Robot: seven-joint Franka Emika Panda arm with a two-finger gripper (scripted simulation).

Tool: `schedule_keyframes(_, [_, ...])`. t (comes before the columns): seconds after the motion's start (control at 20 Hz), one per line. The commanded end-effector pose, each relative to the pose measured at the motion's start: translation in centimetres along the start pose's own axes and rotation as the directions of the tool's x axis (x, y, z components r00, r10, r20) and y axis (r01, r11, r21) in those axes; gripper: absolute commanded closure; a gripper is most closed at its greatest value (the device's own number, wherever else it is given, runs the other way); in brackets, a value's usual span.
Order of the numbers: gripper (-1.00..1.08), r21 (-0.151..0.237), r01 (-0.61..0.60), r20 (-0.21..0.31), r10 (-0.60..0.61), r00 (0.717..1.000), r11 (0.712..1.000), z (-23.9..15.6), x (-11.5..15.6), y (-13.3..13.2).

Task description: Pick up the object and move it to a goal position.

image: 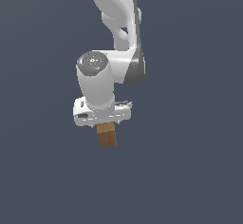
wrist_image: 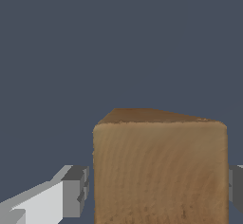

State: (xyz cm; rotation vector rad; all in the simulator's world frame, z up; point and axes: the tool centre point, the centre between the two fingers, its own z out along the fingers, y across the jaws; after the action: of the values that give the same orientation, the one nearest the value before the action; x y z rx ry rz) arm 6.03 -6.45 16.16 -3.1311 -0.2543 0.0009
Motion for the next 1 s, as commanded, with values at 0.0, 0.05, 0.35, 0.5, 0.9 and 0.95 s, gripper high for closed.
schedule_keyframes(0.0, [-0.92,0.0,0.001,0.0,-0.001,1.0,1.0,1.13,-0.03,-0.01])
schedule_keyframes(0.05, [-0.92,0.0,0.001,0.0,-0.001,1.0,1.0,1.44,-0.02,0.0])
schedule_keyframes(0.35, [-0.92,0.0,0.001,0.0,-0.001,1.0,1.0,1.89,0.13,0.05])
schedule_keyframes(0.5, [1.08,0.0,0.001,0.0,-0.001,1.0,1.0,1.89,0.13,0.05])
schedule_keyframes(0.9, [1.08,0.0,0.001,0.001,-0.001,1.0,1.0,1.9,0.07,0.06])
schedule_keyframes(0.95, [1.08,0.0,0.001,0.001,-0.001,1.0,1.0,1.89,0.06,0.05])
